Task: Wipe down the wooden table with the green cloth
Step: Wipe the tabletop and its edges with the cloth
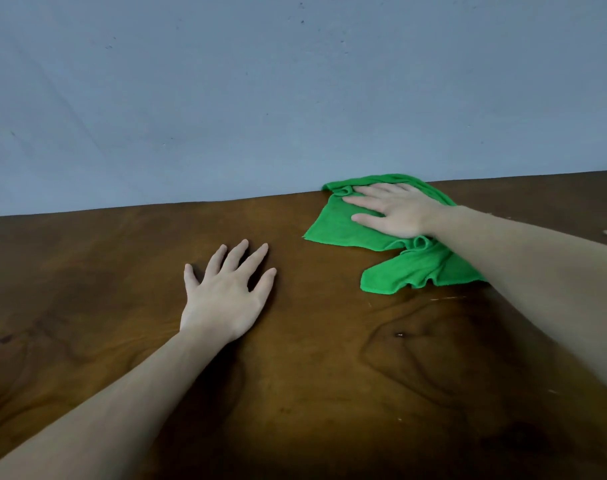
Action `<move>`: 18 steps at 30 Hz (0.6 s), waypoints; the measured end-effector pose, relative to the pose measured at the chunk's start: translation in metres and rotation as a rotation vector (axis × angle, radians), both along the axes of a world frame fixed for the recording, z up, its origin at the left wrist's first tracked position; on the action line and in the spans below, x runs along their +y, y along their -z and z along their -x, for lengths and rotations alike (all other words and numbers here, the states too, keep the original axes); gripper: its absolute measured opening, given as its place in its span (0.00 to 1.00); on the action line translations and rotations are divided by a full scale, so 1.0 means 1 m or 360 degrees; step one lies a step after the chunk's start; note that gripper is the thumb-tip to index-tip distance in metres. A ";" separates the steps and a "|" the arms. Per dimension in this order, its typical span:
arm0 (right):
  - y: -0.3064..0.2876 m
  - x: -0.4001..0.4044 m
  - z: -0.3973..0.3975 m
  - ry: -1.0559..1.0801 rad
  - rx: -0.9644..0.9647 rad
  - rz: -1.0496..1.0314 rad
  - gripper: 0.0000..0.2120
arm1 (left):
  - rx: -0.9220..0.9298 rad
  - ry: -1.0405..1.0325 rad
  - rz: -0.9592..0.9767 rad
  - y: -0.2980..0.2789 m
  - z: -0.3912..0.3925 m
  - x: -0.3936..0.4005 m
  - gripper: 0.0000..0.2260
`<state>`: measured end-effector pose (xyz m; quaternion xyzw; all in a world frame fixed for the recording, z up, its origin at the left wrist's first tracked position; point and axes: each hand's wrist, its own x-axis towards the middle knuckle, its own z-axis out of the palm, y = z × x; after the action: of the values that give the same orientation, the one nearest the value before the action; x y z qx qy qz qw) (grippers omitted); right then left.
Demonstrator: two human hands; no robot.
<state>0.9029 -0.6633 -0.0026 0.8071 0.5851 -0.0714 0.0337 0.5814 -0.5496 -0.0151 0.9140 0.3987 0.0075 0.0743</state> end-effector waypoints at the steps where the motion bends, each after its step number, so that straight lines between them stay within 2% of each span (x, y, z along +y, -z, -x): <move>1: 0.000 -0.010 -0.004 0.0082 0.0005 0.0003 0.30 | -0.0005 -0.0003 0.0003 0.000 0.001 0.000 0.28; 8: 0.001 -0.044 0.014 0.0658 0.0018 0.0085 0.32 | -0.0077 -0.0018 0.0017 -0.001 0.002 -0.003 0.26; 18: 0.007 -0.076 0.168 0.0382 0.0047 -0.0064 0.33 | -0.0327 0.0142 0.0049 -0.011 0.017 -0.024 0.22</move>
<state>0.7347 -0.7389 -0.0099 0.8706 0.4862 -0.0751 0.0001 0.5647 -0.5731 -0.0041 0.9240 0.3479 0.0919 0.1291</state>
